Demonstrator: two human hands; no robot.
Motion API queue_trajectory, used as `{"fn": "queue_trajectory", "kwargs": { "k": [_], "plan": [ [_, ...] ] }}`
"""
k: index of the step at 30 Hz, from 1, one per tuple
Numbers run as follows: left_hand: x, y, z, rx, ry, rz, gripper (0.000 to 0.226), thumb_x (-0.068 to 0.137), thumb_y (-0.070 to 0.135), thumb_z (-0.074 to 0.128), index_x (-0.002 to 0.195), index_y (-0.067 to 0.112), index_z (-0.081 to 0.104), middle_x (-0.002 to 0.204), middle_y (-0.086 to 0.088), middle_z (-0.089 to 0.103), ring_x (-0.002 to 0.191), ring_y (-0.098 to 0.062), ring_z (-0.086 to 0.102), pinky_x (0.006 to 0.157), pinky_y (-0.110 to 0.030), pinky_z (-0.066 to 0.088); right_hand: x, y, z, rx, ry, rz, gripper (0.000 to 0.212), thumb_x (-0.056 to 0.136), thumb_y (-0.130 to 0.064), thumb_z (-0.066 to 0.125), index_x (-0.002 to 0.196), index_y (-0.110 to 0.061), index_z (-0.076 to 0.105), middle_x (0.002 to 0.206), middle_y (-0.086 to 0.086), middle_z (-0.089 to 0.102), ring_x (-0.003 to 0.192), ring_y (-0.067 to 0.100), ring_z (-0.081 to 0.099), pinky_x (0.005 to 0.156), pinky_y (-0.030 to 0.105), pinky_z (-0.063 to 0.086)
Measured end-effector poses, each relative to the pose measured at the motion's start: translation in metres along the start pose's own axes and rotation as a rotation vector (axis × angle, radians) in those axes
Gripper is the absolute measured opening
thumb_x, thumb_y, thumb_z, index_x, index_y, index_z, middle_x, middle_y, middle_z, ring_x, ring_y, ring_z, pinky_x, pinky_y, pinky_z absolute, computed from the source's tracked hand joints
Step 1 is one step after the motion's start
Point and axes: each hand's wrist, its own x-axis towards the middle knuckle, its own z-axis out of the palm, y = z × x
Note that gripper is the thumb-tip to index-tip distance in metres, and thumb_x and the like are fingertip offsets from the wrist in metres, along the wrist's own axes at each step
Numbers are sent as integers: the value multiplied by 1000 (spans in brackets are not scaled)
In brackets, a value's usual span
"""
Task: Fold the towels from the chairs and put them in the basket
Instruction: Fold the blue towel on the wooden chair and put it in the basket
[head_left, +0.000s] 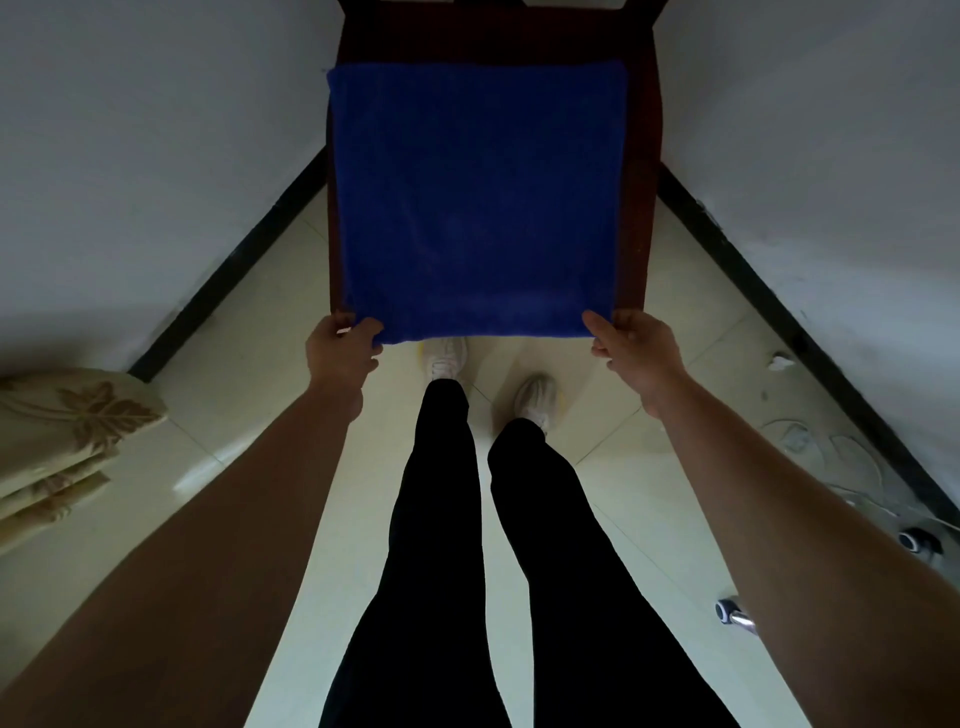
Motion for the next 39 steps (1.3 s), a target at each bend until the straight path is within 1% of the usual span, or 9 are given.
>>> {"fn": "queue_trajectory", "kwargs": {
  "k": [6,13,17,23,27,31,35,38,39],
  "plan": [
    [-5,7,-20,-336,152,-58,22,88,10,67,109,15,64,99,-3,69,83,-15,67,79,-30,58,-14,-4,-6,275,157,30,22,91,-43,68,86,-23,63,91,2,73,88,18,70,78,36,59],
    [-6,-11,-18,-94,206,-165,29,88,1,66,116,8,62,104,-8,64,86,-21,65,74,-29,57,-13,7,4,372,58,338,21,94,-16,65,114,-14,65,101,7,73,84,19,75,65,30,58],
    [-5,-12,-18,-34,239,-182,37,87,-2,62,122,9,60,90,-4,60,71,-16,59,75,-31,57,-19,0,4,405,111,373,23,91,-13,67,114,-16,67,103,9,73,82,19,75,63,28,58],
    [5,24,-19,-14,303,-3,34,85,2,63,114,20,61,105,-1,64,95,-19,67,82,-33,58,-20,-43,-8,573,147,256,27,94,-13,63,120,-19,59,103,5,72,74,15,72,66,28,58],
    [29,71,-14,-97,181,87,21,87,2,61,96,21,66,107,-8,68,90,-18,66,72,-27,58,2,-91,-15,648,120,154,12,96,-18,61,107,-20,67,104,4,71,78,17,69,65,26,56],
    [52,125,-1,-257,14,118,15,89,0,57,87,13,63,95,-12,65,79,-19,65,67,-24,58,37,-134,-24,614,14,100,24,97,-16,53,116,-20,67,107,2,70,92,15,70,70,26,55],
    [75,166,15,-114,-112,234,19,85,-4,61,79,14,61,80,-3,62,74,-12,62,72,-20,57,69,-164,-28,258,73,-67,42,89,-7,61,130,-17,63,104,0,68,89,11,68,76,26,57],
    [94,184,23,38,-102,297,17,81,2,73,81,19,67,87,-3,69,80,-14,66,76,-24,58,91,-178,-29,5,182,-164,5,89,-27,68,89,-23,71,82,-1,69,81,14,70,81,40,61],
    [99,188,25,84,-67,333,14,82,7,73,77,19,68,82,-3,69,77,-15,66,77,-28,58,96,-181,-30,-8,215,-167,18,90,-32,67,73,-24,65,73,0,67,77,16,69,81,45,60]
  ]
}}
